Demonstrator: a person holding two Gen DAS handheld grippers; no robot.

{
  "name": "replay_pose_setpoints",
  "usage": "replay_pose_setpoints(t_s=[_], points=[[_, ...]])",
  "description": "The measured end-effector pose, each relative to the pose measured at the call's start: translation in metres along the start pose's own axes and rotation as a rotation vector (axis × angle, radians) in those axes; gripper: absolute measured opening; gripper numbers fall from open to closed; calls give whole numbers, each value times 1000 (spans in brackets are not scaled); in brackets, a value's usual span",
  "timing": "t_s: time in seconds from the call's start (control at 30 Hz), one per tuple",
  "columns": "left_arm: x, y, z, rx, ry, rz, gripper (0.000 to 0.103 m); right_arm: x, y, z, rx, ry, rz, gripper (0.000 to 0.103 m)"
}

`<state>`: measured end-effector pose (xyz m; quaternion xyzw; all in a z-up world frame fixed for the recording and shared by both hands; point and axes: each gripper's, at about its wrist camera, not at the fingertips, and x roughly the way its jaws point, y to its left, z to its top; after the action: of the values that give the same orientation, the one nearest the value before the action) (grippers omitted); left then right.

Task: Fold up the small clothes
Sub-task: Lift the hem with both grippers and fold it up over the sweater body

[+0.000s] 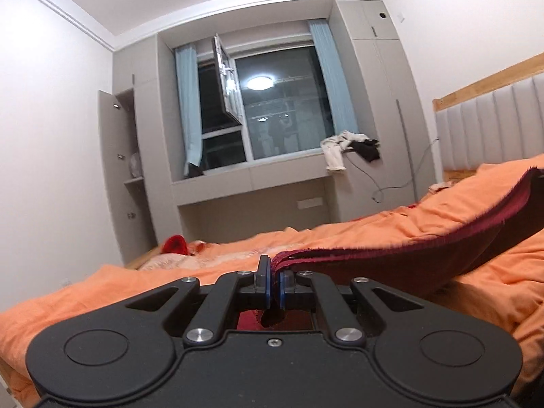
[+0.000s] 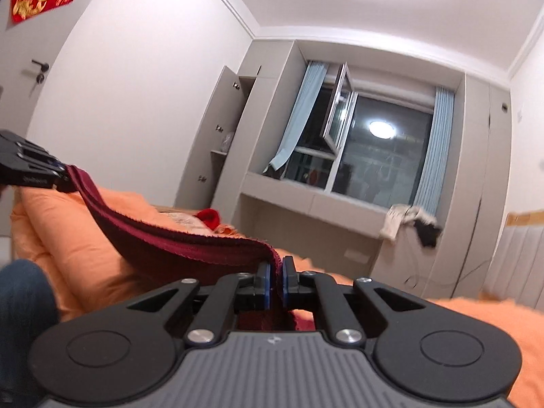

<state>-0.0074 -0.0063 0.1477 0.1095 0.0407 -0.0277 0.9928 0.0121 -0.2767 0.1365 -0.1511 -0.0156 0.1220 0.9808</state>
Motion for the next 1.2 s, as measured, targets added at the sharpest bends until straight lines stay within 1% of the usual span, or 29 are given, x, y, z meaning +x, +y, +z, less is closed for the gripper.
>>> replay_pose_setpoints(t_s=[0.13, 0.2, 0.3, 0.43, 0.57, 0.7, 0.83, 0.97, 1.1, 1.2], points=[[35, 5, 13, -28, 18, 17, 4, 40, -12, 10, -8, -17, -22, 7], [63, 9, 22, -33, 28, 26, 4, 69, -16, 16, -24, -17, -35, 7], [115, 8, 33, -4, 40, 54, 4, 116, -22, 18, -39, -5, -56, 7], [189, 9, 41, 3, 94, 67, 4, 192, -34, 7, -34, 59, -86, 7], [261, 7, 36, 35, 159, 80, 4, 257, -40, -15, -51, 140, -91, 7], [323, 5, 22, 25, 235, 91, 4, 317, -42, -42, -62, 223, -78, 7], [372, 10, -1, -28, 343, 94, 4, 362, -41, -70, -39, 293, -48, 7], [406, 14, -33, -81, 440, 95, 5, 399, -33, -97, -44, 357, -22, 7], [427, 13, -62, -51, 508, 97, 5, 417, -28, -114, -81, 395, -13, 8], [437, 16, -73, -59, 554, 82, 6, 427, -28, -118, -65, 410, -13, 8]])
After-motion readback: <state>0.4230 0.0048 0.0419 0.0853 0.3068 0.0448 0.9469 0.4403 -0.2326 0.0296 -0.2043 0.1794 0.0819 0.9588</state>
